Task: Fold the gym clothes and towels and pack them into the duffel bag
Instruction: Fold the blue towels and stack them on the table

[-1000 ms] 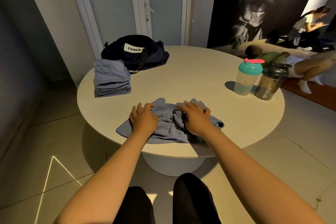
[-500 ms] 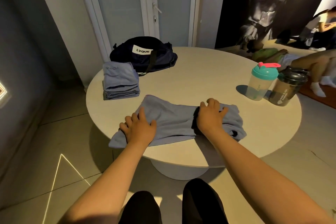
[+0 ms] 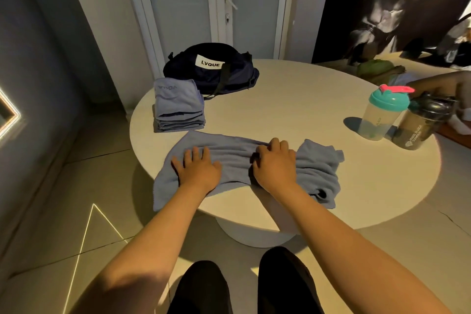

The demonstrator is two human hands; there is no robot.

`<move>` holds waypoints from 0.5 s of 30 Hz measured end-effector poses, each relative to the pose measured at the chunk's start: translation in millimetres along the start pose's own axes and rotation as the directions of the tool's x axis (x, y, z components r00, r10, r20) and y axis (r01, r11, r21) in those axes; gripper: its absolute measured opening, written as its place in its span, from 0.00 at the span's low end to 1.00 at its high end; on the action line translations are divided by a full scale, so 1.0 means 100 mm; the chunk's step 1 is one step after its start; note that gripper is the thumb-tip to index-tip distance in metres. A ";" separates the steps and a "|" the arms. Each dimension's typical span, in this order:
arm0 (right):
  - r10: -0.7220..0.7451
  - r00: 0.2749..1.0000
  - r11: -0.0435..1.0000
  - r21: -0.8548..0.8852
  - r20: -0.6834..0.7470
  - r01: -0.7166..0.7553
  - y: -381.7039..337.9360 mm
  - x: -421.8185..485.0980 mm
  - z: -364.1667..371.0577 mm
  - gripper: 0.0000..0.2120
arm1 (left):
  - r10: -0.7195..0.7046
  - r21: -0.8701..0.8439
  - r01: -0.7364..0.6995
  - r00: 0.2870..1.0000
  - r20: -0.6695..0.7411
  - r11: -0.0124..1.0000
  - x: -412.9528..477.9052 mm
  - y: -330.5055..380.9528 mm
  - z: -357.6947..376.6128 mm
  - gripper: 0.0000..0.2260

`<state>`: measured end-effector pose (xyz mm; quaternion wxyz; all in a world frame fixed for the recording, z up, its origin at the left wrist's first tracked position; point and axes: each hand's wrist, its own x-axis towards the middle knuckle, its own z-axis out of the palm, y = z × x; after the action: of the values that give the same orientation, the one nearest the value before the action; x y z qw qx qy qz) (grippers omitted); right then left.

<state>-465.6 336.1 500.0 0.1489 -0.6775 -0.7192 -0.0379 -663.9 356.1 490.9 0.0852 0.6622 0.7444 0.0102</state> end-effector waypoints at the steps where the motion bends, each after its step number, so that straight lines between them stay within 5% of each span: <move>1: 0.031 0.999 0.999 -0.030 0.035 -0.030 0.03 -0.02 0.01 0.16 | -0.004 0.015 0.005 0.998 -0.058 1.000 -0.02 0.04 -0.03 0.27; 4: -0.009 0.990 1.000 0.031 0.143 0.005 0.12 -0.06 0.05 0.17 | 0.240 -0.173 -0.276 0.949 -0.206 0.945 -0.09 0.25 0.00 0.22; 6: -0.129 0.972 0.986 0.131 0.198 0.104 0.18 -0.06 0.06 0.19 | 0.344 -0.280 -0.375 0.926 -0.155 0.884 -0.14 0.37 0.09 0.22; 8: -0.209 0.950 0.966 0.203 0.231 0.164 0.26 -0.07 0.04 0.20 | 0.345 -0.225 -0.346 0.937 -0.048 0.911 -0.13 0.41 0.16 0.26; 10: -0.241 0.964 0.951 0.227 0.114 0.211 0.34 -0.10 0.02 0.17 | 0.300 -0.132 -0.296 0.954 0.015 0.946 -0.11 0.44 0.15 0.28; 15: 0.078 0.975 0.996 0.066 -0.209 -0.065 0.52 -0.19 -0.09 0.11 | 0.122 0.036 -0.122 0.993 -0.007 0.992 -0.11 0.62 0.02 0.28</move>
<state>-411.8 319.3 495.7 0.2455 -0.6905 -0.6753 -0.0833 -601.9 352.7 498.5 0.0695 0.7077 0.7031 0.0052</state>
